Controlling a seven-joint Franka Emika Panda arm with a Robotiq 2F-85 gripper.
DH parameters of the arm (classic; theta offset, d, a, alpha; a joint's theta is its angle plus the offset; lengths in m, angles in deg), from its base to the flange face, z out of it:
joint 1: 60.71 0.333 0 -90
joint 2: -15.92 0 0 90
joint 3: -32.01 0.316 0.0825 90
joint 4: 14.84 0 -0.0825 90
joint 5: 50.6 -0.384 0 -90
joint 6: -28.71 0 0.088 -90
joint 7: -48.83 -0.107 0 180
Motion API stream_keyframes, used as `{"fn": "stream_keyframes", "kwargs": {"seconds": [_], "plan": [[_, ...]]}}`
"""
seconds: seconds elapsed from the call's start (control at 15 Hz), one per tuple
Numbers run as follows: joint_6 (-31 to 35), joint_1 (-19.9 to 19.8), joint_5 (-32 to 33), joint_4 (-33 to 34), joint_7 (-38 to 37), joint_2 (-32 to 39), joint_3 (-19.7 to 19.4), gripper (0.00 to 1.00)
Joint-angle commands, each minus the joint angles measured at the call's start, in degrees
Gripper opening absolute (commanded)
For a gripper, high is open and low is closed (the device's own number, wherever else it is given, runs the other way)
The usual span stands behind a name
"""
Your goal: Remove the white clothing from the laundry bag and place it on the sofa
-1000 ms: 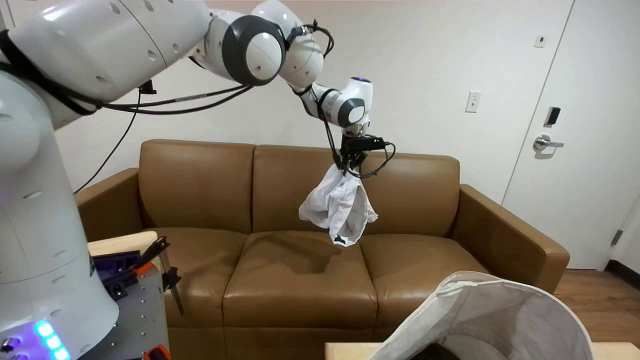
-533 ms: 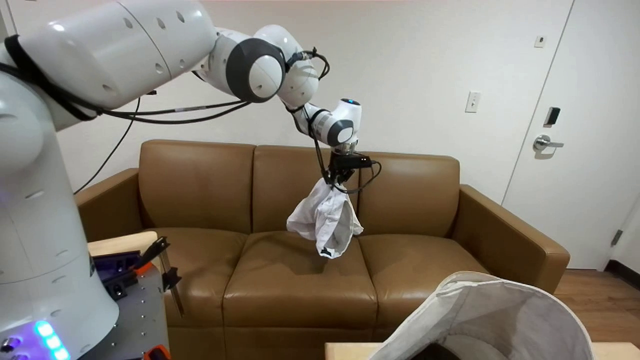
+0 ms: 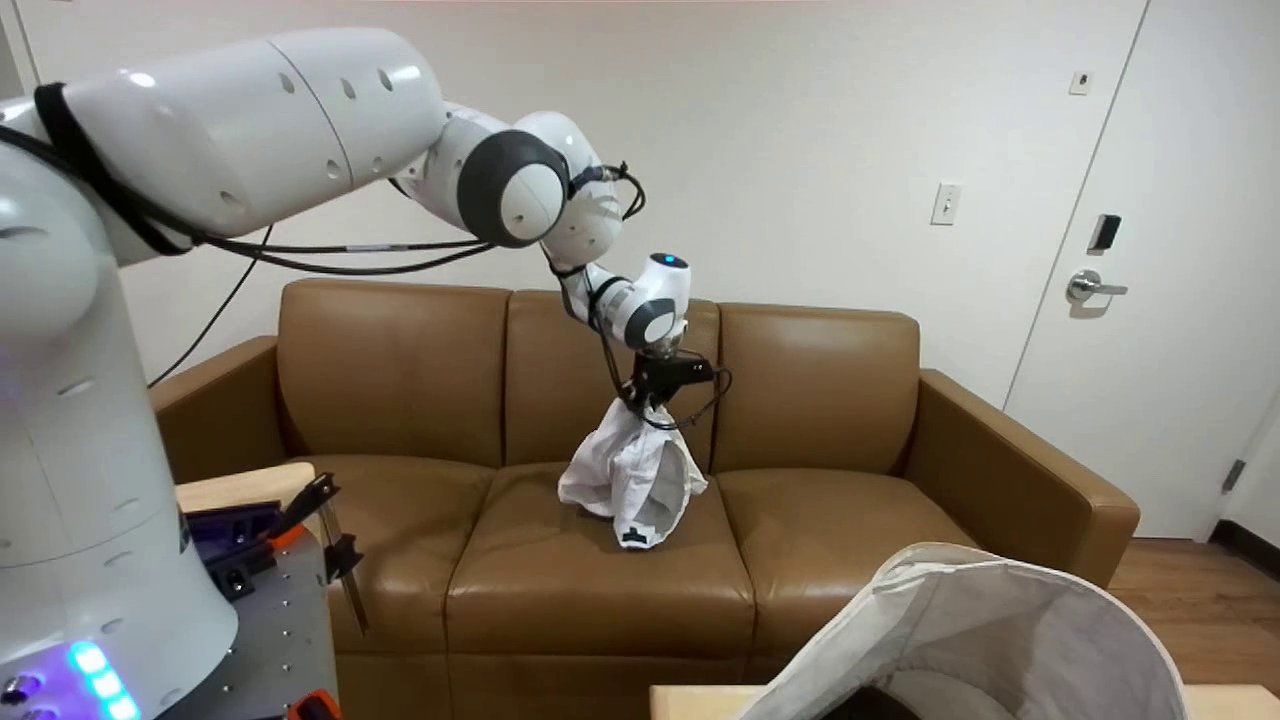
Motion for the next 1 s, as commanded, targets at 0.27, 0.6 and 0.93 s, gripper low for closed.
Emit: {"fn": "stream_keyframes", "kwargs": {"seconds": [0.27,0.6,0.93], "plan": [[6.95,0.57,3.88,0.86,-0.04,11.55,3.8,0.1],[0.35,-2.22,2.94,3.2,1.83,16.07,8.14,0.09],[-5.54,-2.26,2.34,6.21,1.03,16.58,7.8,0.58]]}}
